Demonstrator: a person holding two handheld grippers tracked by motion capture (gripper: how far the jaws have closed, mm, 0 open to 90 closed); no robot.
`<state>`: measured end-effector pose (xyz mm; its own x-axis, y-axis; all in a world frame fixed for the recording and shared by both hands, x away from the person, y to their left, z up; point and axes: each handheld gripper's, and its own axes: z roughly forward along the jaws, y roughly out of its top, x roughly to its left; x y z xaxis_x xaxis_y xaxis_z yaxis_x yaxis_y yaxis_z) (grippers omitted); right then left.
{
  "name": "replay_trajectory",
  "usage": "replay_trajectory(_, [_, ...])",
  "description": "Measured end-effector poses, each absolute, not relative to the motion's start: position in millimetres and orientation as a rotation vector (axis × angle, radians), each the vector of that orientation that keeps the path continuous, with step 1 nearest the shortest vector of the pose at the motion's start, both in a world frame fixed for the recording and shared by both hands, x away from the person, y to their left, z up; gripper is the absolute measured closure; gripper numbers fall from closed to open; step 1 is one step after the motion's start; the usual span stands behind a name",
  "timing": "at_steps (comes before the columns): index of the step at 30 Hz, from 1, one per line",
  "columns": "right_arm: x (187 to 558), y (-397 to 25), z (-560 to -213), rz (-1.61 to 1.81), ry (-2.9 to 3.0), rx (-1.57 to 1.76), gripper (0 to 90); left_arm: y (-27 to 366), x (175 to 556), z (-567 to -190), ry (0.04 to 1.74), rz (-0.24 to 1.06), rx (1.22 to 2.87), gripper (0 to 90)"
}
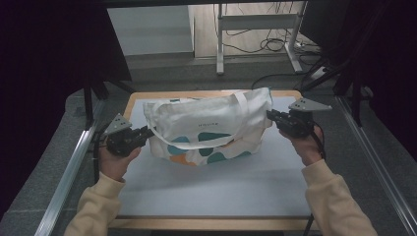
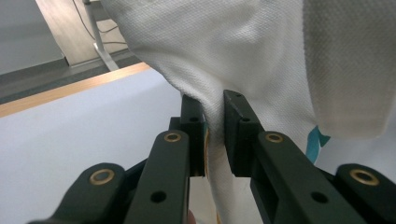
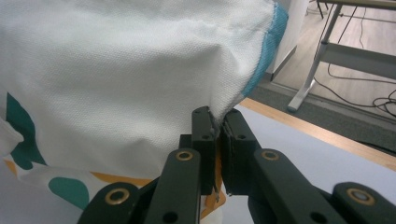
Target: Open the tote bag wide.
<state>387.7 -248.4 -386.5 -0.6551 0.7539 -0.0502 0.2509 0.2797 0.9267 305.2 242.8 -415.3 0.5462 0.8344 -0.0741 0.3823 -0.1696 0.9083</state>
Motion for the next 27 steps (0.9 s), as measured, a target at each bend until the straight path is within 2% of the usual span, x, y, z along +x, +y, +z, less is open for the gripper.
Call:
replay_trajectory(13, [360.5,-252.7,-404.9,1.333,2.069,0.847,83.7,235.1,279.7,-430.0,0.965,0.613,1.772,80.7])
replay_trajectory(27, [363.1,-249.9,-439.7,1.265,2.133,0.898,83.9,228.7,278.7,-455.9,0.986,0.597,1.811,81.0])
